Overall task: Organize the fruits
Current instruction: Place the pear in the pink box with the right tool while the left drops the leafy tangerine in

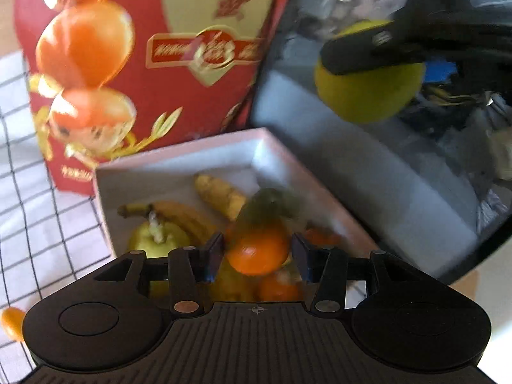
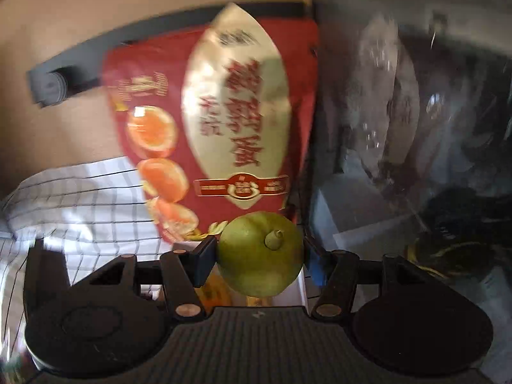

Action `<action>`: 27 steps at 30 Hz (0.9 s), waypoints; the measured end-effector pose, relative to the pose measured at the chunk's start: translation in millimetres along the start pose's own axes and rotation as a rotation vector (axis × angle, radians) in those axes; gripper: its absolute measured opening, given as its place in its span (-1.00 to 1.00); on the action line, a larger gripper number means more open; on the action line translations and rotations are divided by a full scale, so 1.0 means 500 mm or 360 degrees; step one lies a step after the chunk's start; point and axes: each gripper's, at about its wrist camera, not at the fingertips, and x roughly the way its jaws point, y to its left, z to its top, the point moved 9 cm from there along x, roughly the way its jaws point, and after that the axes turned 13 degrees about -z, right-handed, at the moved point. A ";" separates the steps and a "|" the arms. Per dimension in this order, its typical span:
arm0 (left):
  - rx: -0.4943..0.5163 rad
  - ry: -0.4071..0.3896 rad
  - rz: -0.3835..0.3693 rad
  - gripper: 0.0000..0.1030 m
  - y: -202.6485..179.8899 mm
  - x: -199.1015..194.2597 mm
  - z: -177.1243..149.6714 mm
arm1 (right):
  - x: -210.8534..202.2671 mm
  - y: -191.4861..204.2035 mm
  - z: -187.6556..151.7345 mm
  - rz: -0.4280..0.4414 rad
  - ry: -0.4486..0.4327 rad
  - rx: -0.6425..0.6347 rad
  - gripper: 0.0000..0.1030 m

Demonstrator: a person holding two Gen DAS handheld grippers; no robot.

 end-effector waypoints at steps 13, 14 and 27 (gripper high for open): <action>0.0240 -0.0079 -0.0036 -0.30 -0.064 -0.012 0.018 | 0.260 0.062 -0.066 -0.0027 0.0264 -0.0124 0.13; 0.0269 -0.0063 0.0006 -0.30 -0.061 -0.008 0.016 | 0.271 0.064 -0.071 -0.0037 0.0271 -0.0144 0.13; -0.0171 -0.0315 0.0232 -0.28 0.151 -0.201 -0.047 | 0.139 0.053 -0.141 -0.0069 0.0063 -0.0265 0.19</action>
